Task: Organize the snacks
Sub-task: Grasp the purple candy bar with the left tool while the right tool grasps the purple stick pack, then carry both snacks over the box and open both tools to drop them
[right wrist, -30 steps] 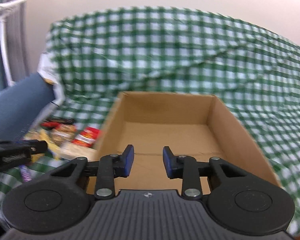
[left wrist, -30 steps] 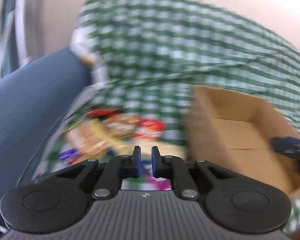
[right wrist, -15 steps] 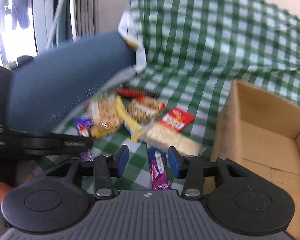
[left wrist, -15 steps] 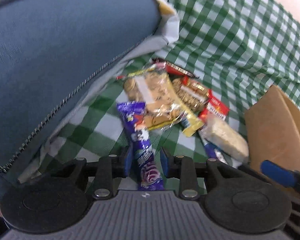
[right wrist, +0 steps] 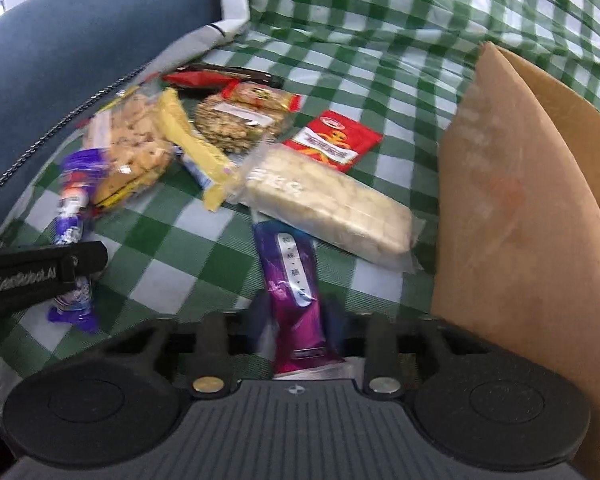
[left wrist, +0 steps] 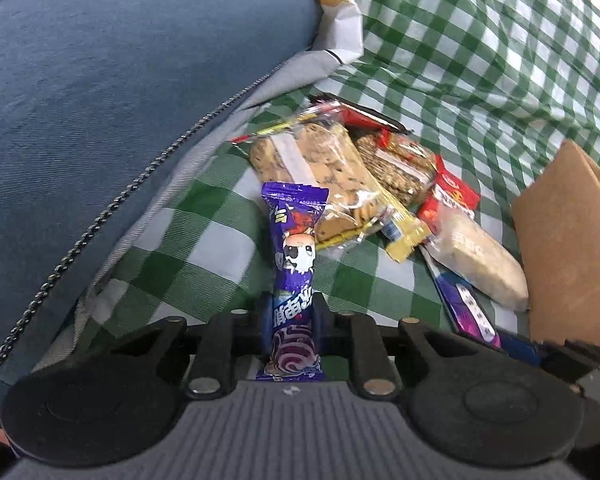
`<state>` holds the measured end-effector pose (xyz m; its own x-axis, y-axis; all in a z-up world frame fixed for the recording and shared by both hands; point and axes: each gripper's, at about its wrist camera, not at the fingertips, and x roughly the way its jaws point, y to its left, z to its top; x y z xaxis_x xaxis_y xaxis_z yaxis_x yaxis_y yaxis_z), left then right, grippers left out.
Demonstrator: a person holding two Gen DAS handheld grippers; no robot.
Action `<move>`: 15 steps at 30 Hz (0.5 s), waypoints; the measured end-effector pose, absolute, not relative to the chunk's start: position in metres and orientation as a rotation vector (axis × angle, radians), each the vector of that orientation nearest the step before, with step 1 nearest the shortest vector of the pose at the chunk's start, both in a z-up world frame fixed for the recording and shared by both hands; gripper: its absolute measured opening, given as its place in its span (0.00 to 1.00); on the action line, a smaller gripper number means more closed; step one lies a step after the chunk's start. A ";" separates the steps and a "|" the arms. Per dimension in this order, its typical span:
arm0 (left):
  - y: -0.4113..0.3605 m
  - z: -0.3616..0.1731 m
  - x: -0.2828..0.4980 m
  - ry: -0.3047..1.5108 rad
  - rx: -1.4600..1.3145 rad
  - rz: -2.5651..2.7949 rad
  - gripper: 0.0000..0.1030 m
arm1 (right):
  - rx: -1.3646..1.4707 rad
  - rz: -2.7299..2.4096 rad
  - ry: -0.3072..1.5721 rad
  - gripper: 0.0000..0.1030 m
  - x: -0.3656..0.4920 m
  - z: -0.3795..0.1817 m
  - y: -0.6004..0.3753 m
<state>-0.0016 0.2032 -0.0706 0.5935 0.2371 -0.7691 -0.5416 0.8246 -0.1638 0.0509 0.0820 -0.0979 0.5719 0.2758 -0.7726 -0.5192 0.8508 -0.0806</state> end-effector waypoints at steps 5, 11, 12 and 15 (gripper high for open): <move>0.206 -0.060 -0.011 0.801 -0.448 0.432 0.19 | -0.298 0.507 0.834 0.24 0.038 -0.087 0.074; 0.197 -0.053 -0.022 0.873 -0.515 0.231 0.19 | -0.278 0.542 0.845 0.24 0.011 -0.071 0.059; 0.194 -0.055 -0.023 0.903 -0.515 0.203 0.19 | -0.280 0.547 0.850 0.24 0.005 -0.069 0.056; 0.179 -0.065 -0.021 1.002 -0.492 0.167 0.19 | -0.281 0.548 0.884 0.24 -0.011 -0.070 0.047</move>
<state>-0.0215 0.1795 -0.0652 0.5366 -0.0876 -0.8393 -0.3548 0.8790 -0.3186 -0.0112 0.0468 -0.0695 0.5096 0.3351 -0.7925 -0.5606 0.8280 -0.0103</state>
